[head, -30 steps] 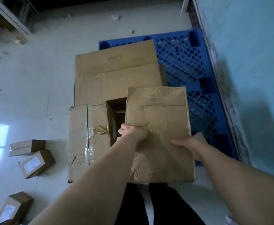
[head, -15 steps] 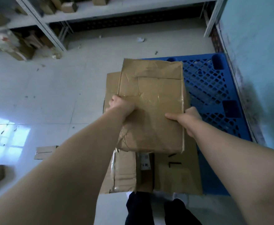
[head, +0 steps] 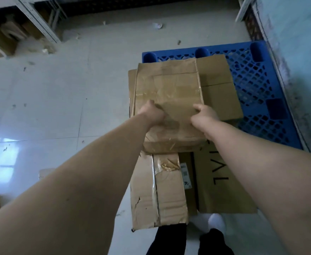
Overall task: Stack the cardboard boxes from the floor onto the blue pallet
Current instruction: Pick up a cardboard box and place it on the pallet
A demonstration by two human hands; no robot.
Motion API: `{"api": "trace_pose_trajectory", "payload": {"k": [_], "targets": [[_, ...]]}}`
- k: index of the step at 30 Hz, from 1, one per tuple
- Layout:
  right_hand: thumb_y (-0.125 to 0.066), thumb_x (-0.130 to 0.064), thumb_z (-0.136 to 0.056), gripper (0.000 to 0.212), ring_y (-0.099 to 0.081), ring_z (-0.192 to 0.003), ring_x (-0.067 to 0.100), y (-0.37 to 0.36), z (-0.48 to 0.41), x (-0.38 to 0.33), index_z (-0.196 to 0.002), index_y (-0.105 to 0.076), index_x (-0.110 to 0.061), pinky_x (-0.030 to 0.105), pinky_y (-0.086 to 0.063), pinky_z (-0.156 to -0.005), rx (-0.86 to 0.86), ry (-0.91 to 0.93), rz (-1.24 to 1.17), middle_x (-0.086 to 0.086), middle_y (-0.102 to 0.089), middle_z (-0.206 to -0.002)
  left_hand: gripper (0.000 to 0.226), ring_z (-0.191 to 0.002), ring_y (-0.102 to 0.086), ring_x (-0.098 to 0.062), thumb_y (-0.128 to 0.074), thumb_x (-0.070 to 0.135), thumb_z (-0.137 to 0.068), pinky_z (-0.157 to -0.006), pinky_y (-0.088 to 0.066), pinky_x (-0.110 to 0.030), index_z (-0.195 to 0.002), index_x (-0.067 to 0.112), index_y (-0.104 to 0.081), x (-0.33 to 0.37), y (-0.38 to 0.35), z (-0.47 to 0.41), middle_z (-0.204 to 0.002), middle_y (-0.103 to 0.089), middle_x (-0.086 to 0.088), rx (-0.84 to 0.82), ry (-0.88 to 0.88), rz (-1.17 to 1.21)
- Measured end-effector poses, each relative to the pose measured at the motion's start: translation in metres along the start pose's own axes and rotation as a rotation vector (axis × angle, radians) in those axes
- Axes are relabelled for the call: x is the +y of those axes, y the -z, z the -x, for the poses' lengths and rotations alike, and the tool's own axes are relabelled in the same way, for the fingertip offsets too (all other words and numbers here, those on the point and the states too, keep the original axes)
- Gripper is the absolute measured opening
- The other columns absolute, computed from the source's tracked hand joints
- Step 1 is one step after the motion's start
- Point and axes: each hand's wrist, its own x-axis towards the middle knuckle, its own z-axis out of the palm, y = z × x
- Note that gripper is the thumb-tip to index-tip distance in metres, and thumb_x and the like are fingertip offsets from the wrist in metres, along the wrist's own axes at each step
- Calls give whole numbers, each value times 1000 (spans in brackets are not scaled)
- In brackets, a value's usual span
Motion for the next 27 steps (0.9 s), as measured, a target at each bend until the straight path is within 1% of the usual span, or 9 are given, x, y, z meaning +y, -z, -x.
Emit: {"api": "trace_pose_trajectory", "payload": {"k": [4,7,10,12,14,16,22,25,27], "targets": [[-54,-2,-92,50,-51,-126,23,0,15,-7,-135,-52,-27,31,-50,-91,151,95,47,0,-50,-142,51,-122,-52,-28,-53,12,-92,-102,-46,-37,-142,12,-42,-2,8,11,-135,-51,-9,151,-35,84],[-55,-2,-93,38,-55,-120,19,-2,33,-5,-123,-61,-24,24,-46,-83,153,200,21,-1,-57,-132,38,-110,-60,-27,-49,7,-89,-96,-52,-39,-125,16,-58,-14,17,37,-123,-61,-7,221,-58,126],[-59,-16,-94,21,-58,-100,11,-7,60,1,-112,-68,-22,21,-44,-77,71,310,10,-3,-65,-114,26,-100,-63,-28,-49,10,-91,-85,-55,-34,-112,18,-63,-42,16,79,-110,-65,-8,266,-33,150],[-65,-22,-91,13,-57,-90,8,-14,80,8,-102,-72,-22,23,-44,-75,-14,356,43,-6,-68,-101,20,-92,-61,-25,-51,9,-91,-75,-49,-28,-105,17,-63,-70,8,115,-101,-63,-6,287,34,170],[-70,-27,-85,9,-60,-83,9,-26,103,16,-91,-75,-22,23,-44,-71,-97,376,88,-7,-70,-90,19,-95,-60,-24,-51,6,-91,-78,-48,-28,-104,15,-62,-102,-5,150,-104,-62,-7,296,130,195],[-72,-31,-83,11,-64,-79,11,-41,126,23,-83,-75,-21,24,-47,-66,-193,401,130,-6,-72,-81,26,-105,-60,-27,-52,5,-91,-87,-50,-30,-114,11,-62,-130,-17,183,-115,-62,-10,312,235,210],[-57,-22,-89,26,-70,-85,21,-110,198,39,-65,-67,-23,35,-55,-83,-443,481,303,-2,-74,-77,35,-111,-59,-27,-55,13,-91,-93,-50,-32,-126,10,-59,-212,-39,282,-123,-59,-9,370,440,307],[-55,-15,-89,24,-69,-87,19,-146,242,45,-70,-65,-26,32,-55,-84,-573,514,374,-2,-73,-83,8,-91,-56,-27,-54,12,-88,-82,-46,-30,-87,20,-56,-259,-40,328,-100,-54,-7,435,549,368],[-57,-13,-86,24,-69,-88,20,-171,271,48,-69,-65,-27,33,-54,-86,-646,550,442,1,-73,-88,23,-81,-49,-23,-52,9,-86,-75,-40,-31,-71,25,-42,-297,-41,354,-93,-47,-5,466,609,413]]}}
